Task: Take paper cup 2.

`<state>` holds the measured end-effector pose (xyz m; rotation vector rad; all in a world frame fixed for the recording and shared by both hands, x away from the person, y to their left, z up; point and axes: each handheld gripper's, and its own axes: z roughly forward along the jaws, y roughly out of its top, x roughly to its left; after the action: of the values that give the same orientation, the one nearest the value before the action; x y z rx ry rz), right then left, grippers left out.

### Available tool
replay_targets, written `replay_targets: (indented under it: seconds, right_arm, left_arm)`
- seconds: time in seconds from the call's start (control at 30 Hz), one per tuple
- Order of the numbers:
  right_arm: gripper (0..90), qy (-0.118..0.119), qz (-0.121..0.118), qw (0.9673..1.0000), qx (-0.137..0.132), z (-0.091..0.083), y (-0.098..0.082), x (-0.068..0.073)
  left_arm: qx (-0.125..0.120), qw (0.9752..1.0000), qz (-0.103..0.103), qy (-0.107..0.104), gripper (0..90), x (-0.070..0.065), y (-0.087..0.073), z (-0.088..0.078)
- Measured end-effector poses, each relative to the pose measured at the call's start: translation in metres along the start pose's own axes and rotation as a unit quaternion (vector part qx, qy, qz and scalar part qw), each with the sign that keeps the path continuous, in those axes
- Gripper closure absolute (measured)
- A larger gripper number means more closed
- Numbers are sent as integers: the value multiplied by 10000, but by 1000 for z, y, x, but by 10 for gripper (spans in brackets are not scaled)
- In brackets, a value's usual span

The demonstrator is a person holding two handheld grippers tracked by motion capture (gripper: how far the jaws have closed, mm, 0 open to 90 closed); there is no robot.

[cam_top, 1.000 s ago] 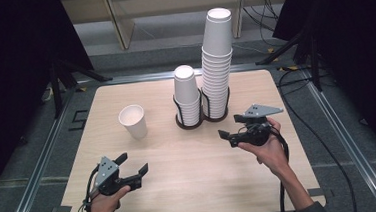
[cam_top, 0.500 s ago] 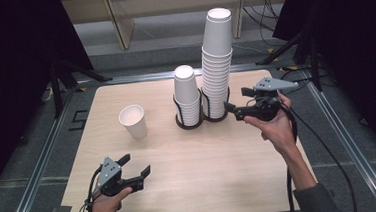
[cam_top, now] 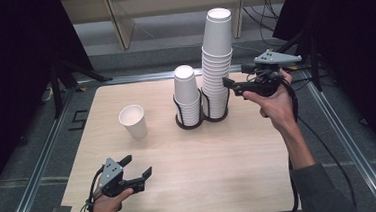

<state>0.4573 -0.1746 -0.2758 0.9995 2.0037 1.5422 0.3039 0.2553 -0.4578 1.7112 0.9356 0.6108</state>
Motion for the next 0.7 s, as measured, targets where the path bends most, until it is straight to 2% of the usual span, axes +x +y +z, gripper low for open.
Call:
replay_targets:
  seconds: [0.03, 0.07, 0.27, 0.37, 0.4, 0.43, 0.53, 0.67, 0.7]
  right_arm:
    - [157, -10, -71, 9999, -104, 1, 0, -2]
    - [157, 4, 63, 10000, -15, 0, 0, -1]
    - [156, -23, 106, 9999, -82, -2, 4, -6]
    - [155, -46, 46, 9999, -145, -1, 7, -9]
    - [155, -49, 103, 9999, -100, -1, 8, -9]
    - [155, -115, 24, 9999, -99, -2, 9, -10]
    - [155, -73, 26, 9999, -141, 0, 12, -10]
    - [155, -118, -19, 9998, -167, 1, 17, -11]
    - [155, -73, 45, 9998, -173, 1, 18, -11]
  left_arm:
    - [76, 10000, 5, 37, 144, 0, 0, -1]
    - [84, 10000, 7, 39, 144, 0, 0, -1]
    - [77, 10000, 13, 27, 144, 1, -1, -1]
    - [78, 10000, -6, 29, 144, 1, -1, 0]
    - [78, 10000, -20, 31, 144, 1, -1, 0]
    - [82, 10000, -22, 33, 144, 1, -1, 0]
    - [83, 10000, 10, 25, 144, 1, -1, -1]
    - [-19, 10000, -16, 7, 144, 1, -1, 0]
    - [-24, 10000, -6, -16, 144, 2, -1, 1]
